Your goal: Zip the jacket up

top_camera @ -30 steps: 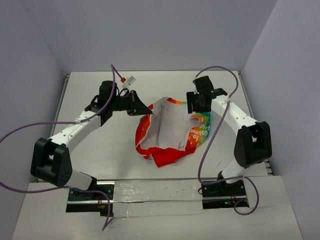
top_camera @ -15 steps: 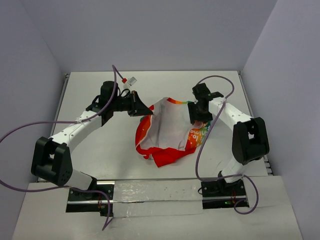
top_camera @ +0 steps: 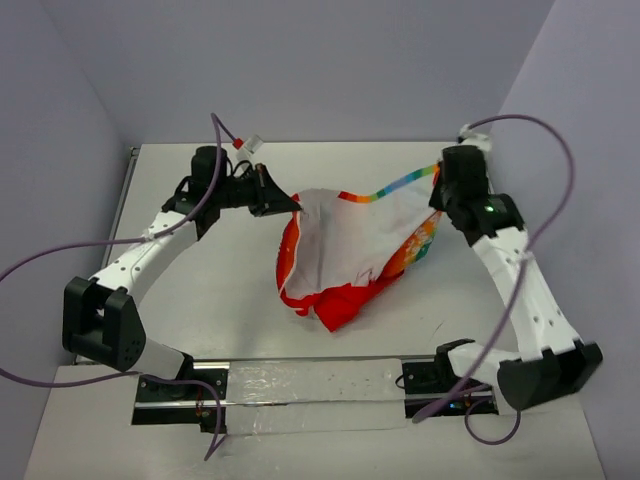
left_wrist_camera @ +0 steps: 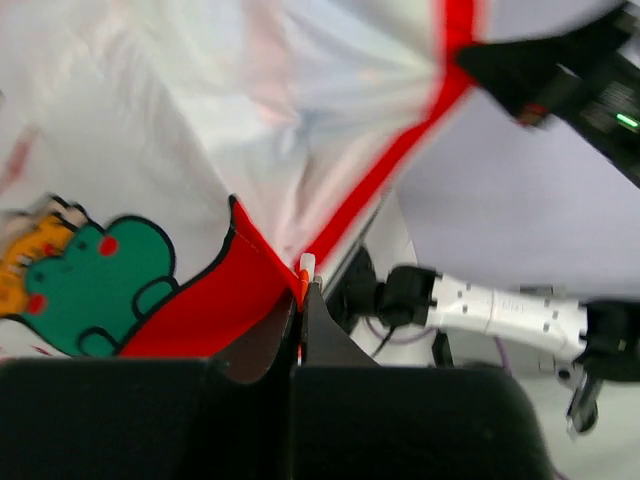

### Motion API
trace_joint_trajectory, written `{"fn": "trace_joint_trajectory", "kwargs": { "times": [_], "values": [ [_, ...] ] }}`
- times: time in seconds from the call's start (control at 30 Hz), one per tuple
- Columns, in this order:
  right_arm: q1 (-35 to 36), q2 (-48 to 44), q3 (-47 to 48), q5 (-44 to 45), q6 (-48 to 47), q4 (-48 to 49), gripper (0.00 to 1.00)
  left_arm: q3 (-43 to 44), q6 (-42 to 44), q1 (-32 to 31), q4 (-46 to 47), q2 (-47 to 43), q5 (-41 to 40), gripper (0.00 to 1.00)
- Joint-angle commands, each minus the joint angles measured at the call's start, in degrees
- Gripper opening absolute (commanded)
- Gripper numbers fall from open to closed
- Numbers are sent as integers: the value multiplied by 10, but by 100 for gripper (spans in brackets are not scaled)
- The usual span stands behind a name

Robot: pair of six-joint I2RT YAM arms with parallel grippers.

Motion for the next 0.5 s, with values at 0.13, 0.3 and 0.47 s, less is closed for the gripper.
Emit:
{"fn": "trace_joint_trajectory", "kwargs": {
  "times": [0.13, 0.3, 0.47],
  "values": [
    [-25, -101, 240, 62, 12, -68, 0, 161, 19, 58, -54, 6, -16, 0],
    [-25, -94, 249, 18, 6, -82, 0, 163, 2, 58, -26, 9, -5, 0],
    [-7, -104, 61, -59, 47, 20, 0, 104, 0, 57, -7, 13, 0, 0]
  ]
}}
